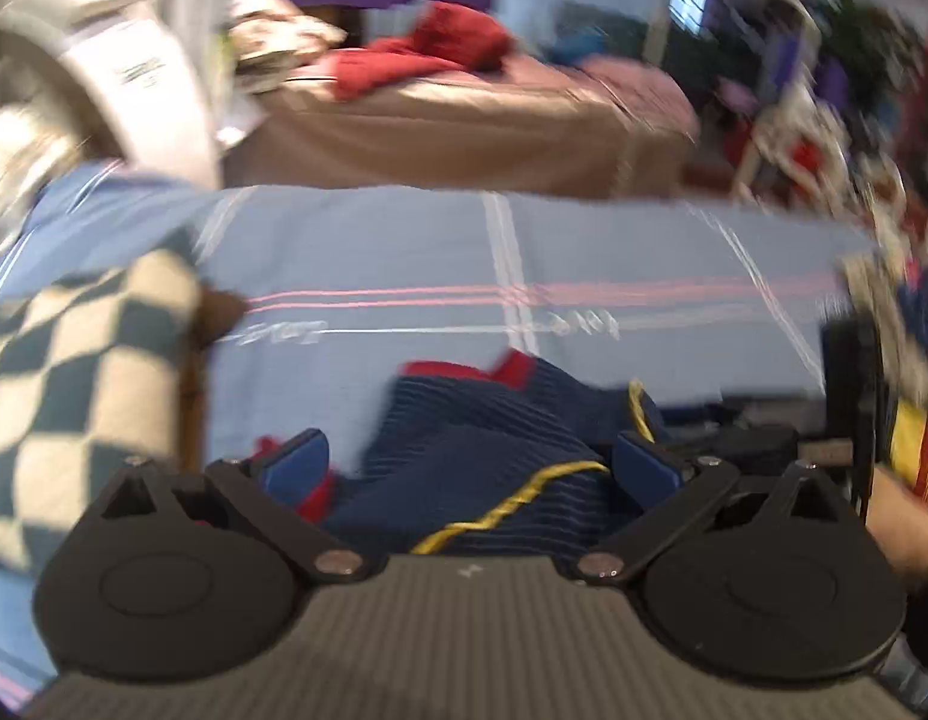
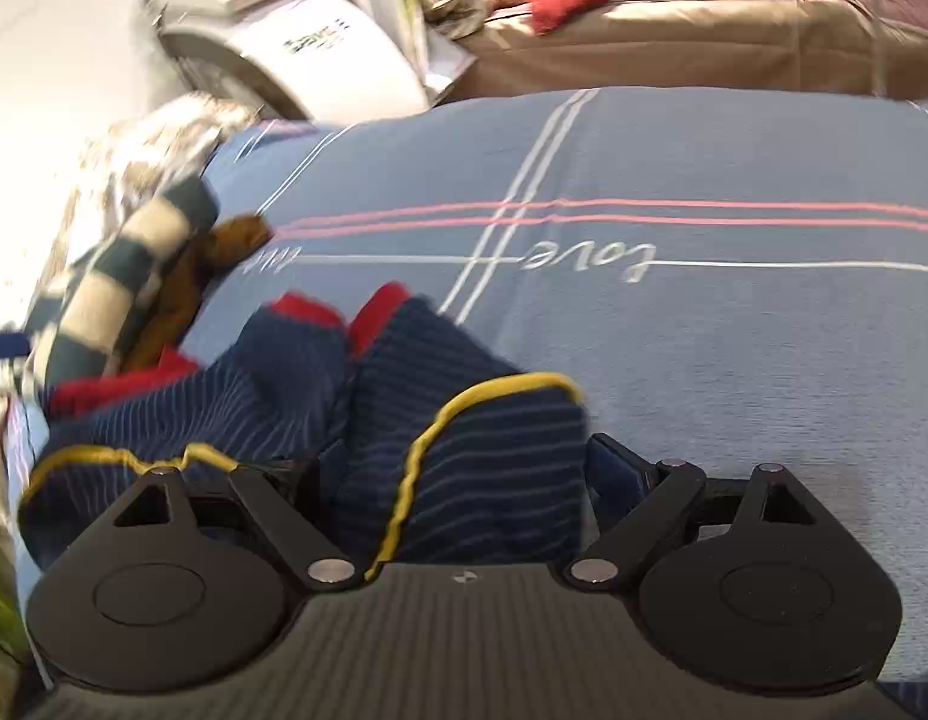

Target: Fold small clothes

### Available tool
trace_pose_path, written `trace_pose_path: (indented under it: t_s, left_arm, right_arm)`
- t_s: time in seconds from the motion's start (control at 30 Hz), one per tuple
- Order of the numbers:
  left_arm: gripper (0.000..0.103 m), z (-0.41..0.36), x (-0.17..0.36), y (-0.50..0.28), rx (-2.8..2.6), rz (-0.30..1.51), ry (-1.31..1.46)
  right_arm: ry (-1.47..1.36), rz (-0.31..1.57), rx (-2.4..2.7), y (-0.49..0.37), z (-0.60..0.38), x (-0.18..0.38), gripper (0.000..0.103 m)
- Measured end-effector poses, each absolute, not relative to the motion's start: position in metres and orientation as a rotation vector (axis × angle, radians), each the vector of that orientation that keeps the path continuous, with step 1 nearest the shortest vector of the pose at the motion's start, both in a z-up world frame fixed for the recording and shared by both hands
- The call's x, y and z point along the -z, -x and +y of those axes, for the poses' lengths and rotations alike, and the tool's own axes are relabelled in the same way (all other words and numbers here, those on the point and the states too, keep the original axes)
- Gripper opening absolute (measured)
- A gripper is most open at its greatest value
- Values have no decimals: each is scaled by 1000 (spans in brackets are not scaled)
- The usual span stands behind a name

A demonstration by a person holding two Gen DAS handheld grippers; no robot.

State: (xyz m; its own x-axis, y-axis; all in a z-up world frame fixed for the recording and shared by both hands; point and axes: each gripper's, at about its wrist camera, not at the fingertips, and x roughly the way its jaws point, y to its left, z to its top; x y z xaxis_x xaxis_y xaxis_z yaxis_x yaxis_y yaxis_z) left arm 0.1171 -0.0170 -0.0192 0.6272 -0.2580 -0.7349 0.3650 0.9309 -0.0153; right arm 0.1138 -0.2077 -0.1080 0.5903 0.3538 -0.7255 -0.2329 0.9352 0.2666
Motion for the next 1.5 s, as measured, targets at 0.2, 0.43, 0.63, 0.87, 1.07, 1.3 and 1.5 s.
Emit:
trace_pose_path:
  t_s: [0.2,0.43,0.63,0.87,1.07,1.3,1.5]
  left_arm:
    - [79,-114,84,-96,282,746,-735]
    - [24,-84,104,-110,326,890,-480]
    - [13,-19,54,-121,338,890,-130]
    - [10,58,-28,-104,333,730,108]
    - [6,95,-110,-57,388,532,176]
    - [91,53,-81,-55,510,639,289]
    - [100,-43,8,-67,727,973,255]
  right_arm:
    - [-173,866,-367,-111,-227,109,103]
    - [-209,868,-339,-114,-234,110,70]
    - [-491,765,-301,-87,-253,93,25]
    - [-467,533,-309,-25,-264,-1,24]
    - [-362,350,-330,57,-281,-99,24]
    - [-267,282,-375,100,-277,-147,24]
    - [-405,569,-171,113,-295,-70,24]
